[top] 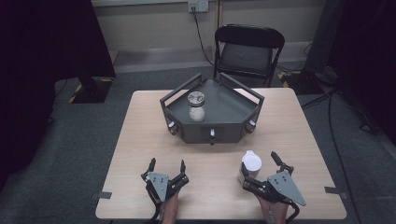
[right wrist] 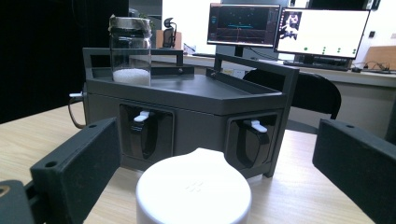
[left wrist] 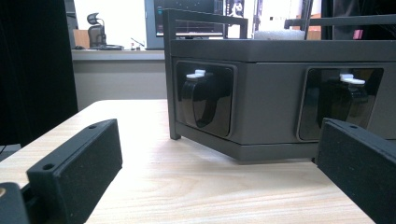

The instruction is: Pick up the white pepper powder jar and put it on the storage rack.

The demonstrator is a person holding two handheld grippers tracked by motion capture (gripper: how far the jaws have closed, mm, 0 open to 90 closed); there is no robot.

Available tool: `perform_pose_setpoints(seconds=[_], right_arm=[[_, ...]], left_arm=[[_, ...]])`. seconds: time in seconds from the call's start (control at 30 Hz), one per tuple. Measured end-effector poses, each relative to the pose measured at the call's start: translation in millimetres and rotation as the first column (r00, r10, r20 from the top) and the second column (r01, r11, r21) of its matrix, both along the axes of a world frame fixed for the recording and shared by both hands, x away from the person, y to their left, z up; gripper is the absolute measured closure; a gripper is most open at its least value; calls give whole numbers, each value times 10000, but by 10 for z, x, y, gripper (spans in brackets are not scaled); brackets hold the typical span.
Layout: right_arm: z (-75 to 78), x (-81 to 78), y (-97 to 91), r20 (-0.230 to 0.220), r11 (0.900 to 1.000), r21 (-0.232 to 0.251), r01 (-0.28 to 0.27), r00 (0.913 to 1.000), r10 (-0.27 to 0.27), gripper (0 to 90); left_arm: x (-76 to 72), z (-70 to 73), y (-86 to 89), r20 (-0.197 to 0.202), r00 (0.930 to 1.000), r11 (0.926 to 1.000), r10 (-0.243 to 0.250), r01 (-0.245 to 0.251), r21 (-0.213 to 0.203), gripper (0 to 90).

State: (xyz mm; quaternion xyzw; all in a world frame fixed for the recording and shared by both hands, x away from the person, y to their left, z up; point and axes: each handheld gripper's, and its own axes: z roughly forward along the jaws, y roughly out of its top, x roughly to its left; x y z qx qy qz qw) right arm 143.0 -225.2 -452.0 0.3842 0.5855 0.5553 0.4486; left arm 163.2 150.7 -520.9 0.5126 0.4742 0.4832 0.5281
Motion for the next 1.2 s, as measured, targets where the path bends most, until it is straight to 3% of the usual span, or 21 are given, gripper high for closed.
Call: perform_pose_setpoints(seconds=[0.23,0.53,1.0,1.2], right_arm=[[-7,9,-25,-112,10000,65,-22,9999,22,4],[-132,6,-37,-498,9997,73,-234,9985,237,30],[-185,79,77,-1077,9995,-298,-121,9941,88,166],[-226,100,86,-1198,9998,-174,-58,9928,36,209]], left_arm=[[0,0,0,1,10000,10000,0,0,-4,2],[0,0,0,1,10000,10000,0,0,-4,1],[0,-1,0,4,10000,10000,-2,2,-4,2],[0,-1,1,3,10000,10000,-6,6,-5,2]])
